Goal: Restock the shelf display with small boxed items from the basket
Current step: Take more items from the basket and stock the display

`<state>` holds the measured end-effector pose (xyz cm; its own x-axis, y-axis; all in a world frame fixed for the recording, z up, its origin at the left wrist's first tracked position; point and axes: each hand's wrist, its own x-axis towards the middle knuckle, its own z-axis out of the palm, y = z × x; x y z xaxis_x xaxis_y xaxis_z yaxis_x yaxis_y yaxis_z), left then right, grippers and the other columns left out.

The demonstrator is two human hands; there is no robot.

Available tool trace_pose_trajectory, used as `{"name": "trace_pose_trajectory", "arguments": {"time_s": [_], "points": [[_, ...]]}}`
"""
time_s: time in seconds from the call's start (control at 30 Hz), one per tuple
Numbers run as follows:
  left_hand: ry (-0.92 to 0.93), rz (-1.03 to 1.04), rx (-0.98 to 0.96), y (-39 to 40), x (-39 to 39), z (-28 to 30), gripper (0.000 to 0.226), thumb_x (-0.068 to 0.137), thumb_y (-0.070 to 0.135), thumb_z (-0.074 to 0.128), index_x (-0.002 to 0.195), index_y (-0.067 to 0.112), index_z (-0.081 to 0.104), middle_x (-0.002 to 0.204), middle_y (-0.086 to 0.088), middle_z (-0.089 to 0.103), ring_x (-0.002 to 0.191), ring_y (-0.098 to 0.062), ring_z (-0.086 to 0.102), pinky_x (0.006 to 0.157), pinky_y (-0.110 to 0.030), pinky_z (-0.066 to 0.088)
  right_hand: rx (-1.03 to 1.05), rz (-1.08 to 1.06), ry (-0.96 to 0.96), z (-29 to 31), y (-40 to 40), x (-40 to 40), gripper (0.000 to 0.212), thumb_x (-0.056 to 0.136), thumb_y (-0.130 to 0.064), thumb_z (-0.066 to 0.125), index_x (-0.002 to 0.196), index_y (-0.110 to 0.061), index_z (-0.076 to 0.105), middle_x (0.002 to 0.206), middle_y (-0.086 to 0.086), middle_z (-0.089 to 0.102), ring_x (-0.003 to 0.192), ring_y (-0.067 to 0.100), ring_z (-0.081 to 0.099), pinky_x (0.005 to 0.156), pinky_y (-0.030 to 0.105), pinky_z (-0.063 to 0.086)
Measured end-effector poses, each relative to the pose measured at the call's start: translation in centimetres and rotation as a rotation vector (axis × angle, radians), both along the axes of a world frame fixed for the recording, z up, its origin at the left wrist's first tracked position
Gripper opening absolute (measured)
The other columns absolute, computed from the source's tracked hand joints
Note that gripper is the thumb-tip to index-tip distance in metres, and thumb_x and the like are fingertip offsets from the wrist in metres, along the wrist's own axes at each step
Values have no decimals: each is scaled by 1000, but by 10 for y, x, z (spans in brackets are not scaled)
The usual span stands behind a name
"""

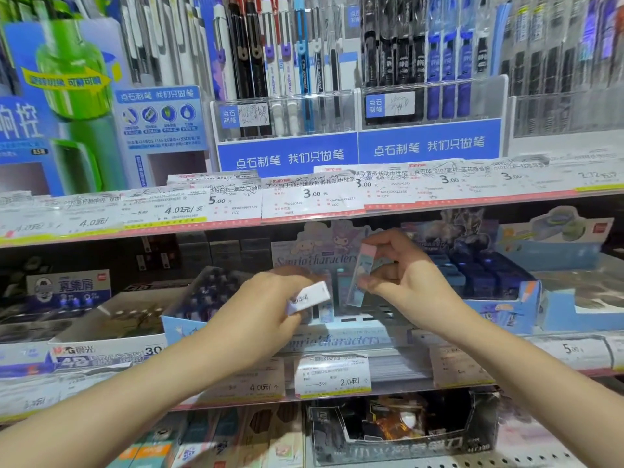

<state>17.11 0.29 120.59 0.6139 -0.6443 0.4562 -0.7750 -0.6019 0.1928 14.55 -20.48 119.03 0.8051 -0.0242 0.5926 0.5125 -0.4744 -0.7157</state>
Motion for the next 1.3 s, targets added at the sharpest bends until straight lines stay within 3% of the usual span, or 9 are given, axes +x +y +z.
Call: {"name": "trace_pose_trajectory", "arguments": {"time_s": [0.07,0.17,0.3,0.5,0.73,0.93,1.07,1.2,1.3], "points": [[-49,50,80,-1,1,-2,30,84,5,50,107,18,63,79,-1,63,70,-15,53,64,-31,41,-42,-16,-29,-2,1,5,44,80,-2,65,94,-39,45,90,-6,51,58,5,54,68,15,45],[-87,64,120,-1,5,-6,39,84,6,48,119,20,59,66,6,51,56,-10,43,57,-28,34,-58,-5,-45,-6,3,12,46,80,-1,65,93,-40,45,87,-6,48,60,5,54,65,7,44],[-69,44,108,-1,7,-6,37,84,5,48,114,21,62,58,12,44,53,-3,42,47,-14,30,-97,-19,-59,-11,6,15,47,80,-5,67,89,-46,46,80,-2,52,64,6,56,67,12,46],[-62,46,131,0,12,-4,29,83,6,49,106,14,64,80,-4,66,55,-6,45,50,-19,33,-105,15,-60,-13,3,17,47,78,-3,69,88,-45,50,79,-7,51,64,6,55,66,12,46],[-73,37,161,1,15,-3,20,82,6,49,95,10,64,74,-7,66,55,-10,48,51,-23,30,-48,50,-51,-16,3,19,47,77,4,67,89,-40,53,78,-6,48,63,8,53,68,9,44],[-66,26,171,2,17,-4,25,82,5,48,101,10,64,73,-10,64,53,-11,43,52,-24,30,-24,83,-33,-15,3,18,46,78,4,66,92,-38,54,79,-3,48,63,10,53,65,7,43],[-64,22,173,1,16,-3,25,82,5,48,100,9,64,74,-9,65,53,-10,44,50,-21,29,-138,79,-17,-18,3,15,43,80,-2,66,93,-41,54,80,-7,52,65,13,59,65,16,49],[-51,10,174,2,13,-1,24,84,5,49,99,15,65,70,-4,63,50,-6,44,49,-18,31,-276,-47,-160,-21,0,14,25,85,-4,52,97,-21,66,89,-3,60,84,7,57,74,15,46],[-46,3,168,2,13,0,29,84,4,49,105,16,65,69,-3,63,49,-6,46,49,-17,34,-290,-66,-161,-24,-2,17,40,74,0,38,96,-10,71,99,1,58,96,4,53,84,8,38]]}}
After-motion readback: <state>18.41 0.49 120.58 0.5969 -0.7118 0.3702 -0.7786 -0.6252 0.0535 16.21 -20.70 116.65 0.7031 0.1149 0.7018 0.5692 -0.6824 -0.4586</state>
